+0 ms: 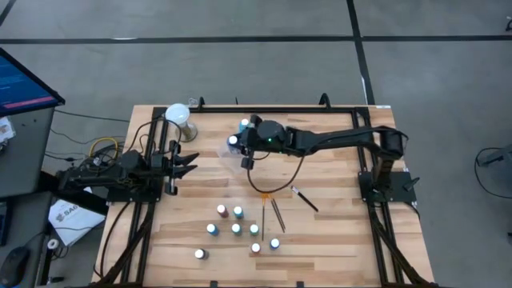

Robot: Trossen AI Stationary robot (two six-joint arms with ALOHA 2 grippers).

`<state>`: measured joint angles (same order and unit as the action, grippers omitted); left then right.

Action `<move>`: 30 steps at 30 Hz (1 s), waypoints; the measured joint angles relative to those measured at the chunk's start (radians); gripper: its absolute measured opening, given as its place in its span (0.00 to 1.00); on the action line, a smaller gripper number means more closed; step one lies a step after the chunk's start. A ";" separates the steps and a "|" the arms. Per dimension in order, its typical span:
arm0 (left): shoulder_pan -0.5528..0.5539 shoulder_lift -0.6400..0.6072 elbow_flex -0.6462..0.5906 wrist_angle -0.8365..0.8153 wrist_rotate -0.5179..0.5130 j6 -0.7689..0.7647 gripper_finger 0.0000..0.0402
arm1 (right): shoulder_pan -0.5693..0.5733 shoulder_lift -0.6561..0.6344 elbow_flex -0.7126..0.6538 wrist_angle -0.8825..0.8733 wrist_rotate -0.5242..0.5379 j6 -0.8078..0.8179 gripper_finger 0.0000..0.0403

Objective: Pick & Place Paint Supplies
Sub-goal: Put the large blue paint bottle into the transparent bin

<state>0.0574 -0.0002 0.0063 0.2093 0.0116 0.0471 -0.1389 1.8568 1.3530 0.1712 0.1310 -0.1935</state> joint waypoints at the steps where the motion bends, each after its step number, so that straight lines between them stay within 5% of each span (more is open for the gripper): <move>1: 0.000 0.000 0.000 0.000 0.000 0.000 0.00 | -0.004 0.006 0.000 0.004 0.001 0.000 0.28; 30: 0.000 0.000 0.000 0.000 0.000 0.000 0.00 | -0.059 0.031 0.001 0.050 -0.014 0.062 0.28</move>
<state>0.0574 -0.0002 0.0063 0.2096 0.0116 0.0471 -0.1977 1.8874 1.3544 0.2216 0.1168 -0.1311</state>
